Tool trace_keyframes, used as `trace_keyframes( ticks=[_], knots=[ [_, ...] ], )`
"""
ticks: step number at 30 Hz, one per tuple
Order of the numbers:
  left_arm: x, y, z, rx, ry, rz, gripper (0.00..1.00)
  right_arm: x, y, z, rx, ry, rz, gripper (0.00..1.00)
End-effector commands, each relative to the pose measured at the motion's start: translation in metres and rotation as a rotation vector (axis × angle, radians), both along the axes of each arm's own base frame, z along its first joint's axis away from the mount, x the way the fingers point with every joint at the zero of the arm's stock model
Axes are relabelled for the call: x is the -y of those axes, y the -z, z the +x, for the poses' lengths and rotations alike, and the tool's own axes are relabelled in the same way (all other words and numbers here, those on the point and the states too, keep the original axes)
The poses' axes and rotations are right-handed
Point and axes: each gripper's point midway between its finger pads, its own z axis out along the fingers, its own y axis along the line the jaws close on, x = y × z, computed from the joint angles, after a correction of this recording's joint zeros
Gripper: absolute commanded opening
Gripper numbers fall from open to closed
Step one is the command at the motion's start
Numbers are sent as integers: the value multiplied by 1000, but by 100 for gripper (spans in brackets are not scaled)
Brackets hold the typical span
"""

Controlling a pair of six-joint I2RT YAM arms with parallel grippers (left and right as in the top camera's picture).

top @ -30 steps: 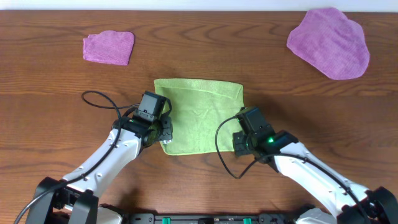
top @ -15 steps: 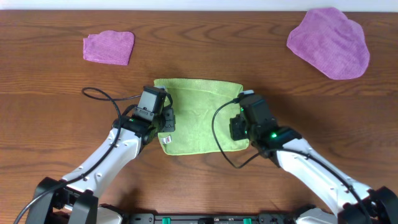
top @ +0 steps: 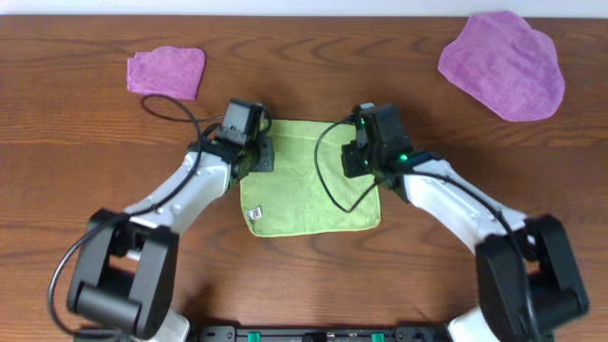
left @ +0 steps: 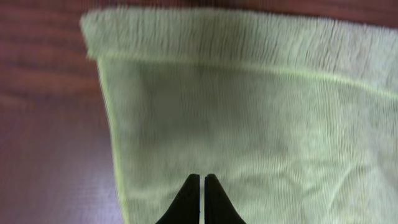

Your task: Fold the cloth

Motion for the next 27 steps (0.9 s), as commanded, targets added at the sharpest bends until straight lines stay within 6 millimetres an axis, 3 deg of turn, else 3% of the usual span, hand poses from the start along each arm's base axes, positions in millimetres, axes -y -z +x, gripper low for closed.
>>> trace_keyframes(
  ticks=[1, 10, 20, 27],
  knots=[
    [4, 5, 10, -8, 28, 7, 6, -9, 4, 8, -16, -36, 21, 1],
    [8, 28, 18, -52, 40, 20, 6, -18, 15, 20, -20, -64, 25, 1],
    [-3, 9, 48, 3, 18, 12, 6, -24, 18, 27, -17, -90, 28, 1],
    [-5, 10, 51, 0, 17, 11, 6, -27, 21, 30, -23, -97, 37, 1]
  ],
)
